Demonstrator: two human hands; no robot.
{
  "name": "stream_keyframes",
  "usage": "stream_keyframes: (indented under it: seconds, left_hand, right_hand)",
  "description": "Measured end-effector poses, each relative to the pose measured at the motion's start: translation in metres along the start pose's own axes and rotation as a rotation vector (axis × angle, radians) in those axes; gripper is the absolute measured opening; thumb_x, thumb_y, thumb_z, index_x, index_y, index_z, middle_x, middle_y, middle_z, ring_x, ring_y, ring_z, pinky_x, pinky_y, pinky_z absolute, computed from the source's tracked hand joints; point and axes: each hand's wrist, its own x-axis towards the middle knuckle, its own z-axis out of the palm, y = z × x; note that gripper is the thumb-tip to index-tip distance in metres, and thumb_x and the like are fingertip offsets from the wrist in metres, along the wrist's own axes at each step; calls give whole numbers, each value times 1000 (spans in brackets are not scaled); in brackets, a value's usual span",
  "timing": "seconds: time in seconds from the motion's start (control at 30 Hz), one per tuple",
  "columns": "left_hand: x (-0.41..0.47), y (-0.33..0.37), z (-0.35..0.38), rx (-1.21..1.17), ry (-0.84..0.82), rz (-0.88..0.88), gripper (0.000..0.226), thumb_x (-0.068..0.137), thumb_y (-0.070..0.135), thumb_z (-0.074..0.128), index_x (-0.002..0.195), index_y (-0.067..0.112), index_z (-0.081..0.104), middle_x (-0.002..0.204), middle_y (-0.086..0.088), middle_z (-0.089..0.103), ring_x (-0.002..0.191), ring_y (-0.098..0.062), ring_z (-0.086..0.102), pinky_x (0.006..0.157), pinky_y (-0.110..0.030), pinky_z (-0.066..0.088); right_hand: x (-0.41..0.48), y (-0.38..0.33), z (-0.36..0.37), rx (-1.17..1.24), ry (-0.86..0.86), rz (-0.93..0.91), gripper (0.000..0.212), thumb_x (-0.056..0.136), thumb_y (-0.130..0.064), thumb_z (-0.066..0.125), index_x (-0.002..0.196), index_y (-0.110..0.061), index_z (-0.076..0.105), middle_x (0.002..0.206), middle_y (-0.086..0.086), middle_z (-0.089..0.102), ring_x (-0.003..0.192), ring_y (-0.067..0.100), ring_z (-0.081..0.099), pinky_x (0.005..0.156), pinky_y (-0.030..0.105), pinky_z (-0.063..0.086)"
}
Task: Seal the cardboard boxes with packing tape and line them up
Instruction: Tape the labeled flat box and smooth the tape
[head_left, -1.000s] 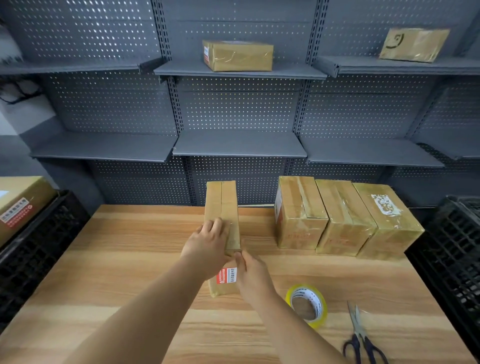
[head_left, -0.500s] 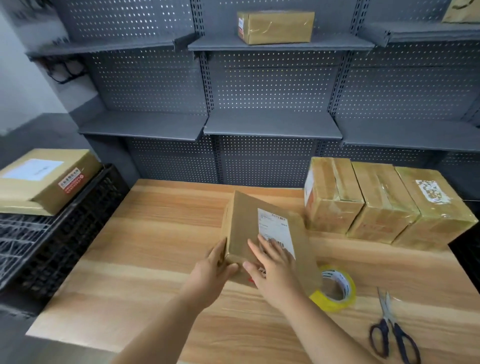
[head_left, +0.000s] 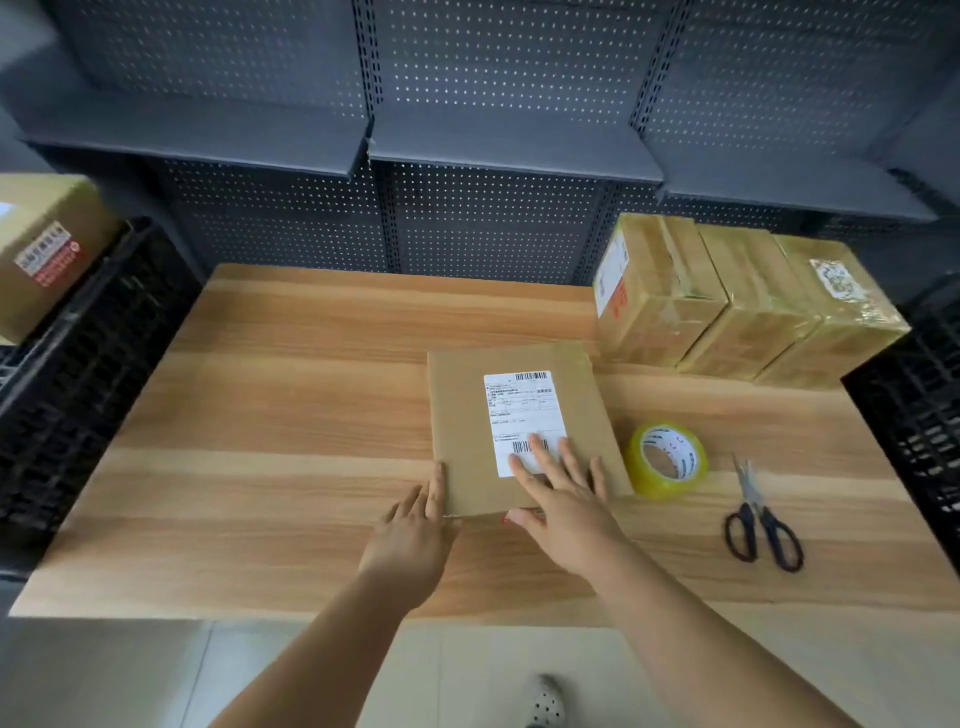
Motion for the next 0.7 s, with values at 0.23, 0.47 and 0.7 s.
stream_keyframes:
  seconds: [0.23,0.47,0.7]
  left_hand:
    - [-7,6,12,-114,7,-23,70,104,42,26,152,23,-21,152,-4,37,133,-26,41,103,-39,38]
    - [-10,18,-8,-310,148,-116,73,92,34,58,153,20,20,155,-6,32,139,-29,29,111,-42,33]
    - [28,157,10,-156,320,402,49,78,34,47,121,13,62,133,-5,56,127,-27,48,100,-46,47]
  right_hand:
    - [-23,-3,12,6,55,64,69,93,-70,32,152,-49,5,161,-17,-18,149,17,-19,116,46,-17]
    - [-52,27,-9,478,257,76,60,94,-56,52,149,-39,35,160,-17,20,146,13,20,118,35,24]
    - [-113,151,5,797,443,517,31,96,-27,59,124,-14,64,117,-2,64,115,16,57,86,20,36]
